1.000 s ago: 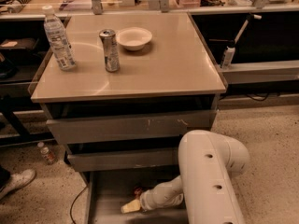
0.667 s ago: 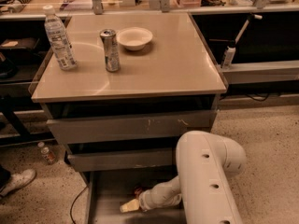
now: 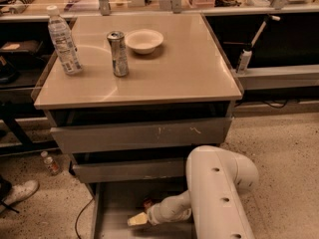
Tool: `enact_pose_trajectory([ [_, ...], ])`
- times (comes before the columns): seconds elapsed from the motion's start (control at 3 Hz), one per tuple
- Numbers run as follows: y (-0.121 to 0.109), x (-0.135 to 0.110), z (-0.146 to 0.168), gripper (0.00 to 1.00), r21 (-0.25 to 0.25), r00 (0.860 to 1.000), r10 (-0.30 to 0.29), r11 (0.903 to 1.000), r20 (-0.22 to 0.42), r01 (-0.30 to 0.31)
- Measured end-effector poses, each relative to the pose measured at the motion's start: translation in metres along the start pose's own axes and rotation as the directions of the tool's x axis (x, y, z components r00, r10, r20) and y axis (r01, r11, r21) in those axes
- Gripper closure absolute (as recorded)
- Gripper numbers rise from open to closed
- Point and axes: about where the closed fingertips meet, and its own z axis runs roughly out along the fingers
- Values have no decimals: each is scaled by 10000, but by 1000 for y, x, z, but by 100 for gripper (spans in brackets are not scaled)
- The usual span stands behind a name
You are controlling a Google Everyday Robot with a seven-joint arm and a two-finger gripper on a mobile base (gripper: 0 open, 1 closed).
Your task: Pick coke can from bottom drawer and place on counter
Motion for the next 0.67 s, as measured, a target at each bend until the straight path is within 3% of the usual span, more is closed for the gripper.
enact_pose_trajectory([
  [0.67,0,0,0,42,2,10000,6,10000,9,-6],
])
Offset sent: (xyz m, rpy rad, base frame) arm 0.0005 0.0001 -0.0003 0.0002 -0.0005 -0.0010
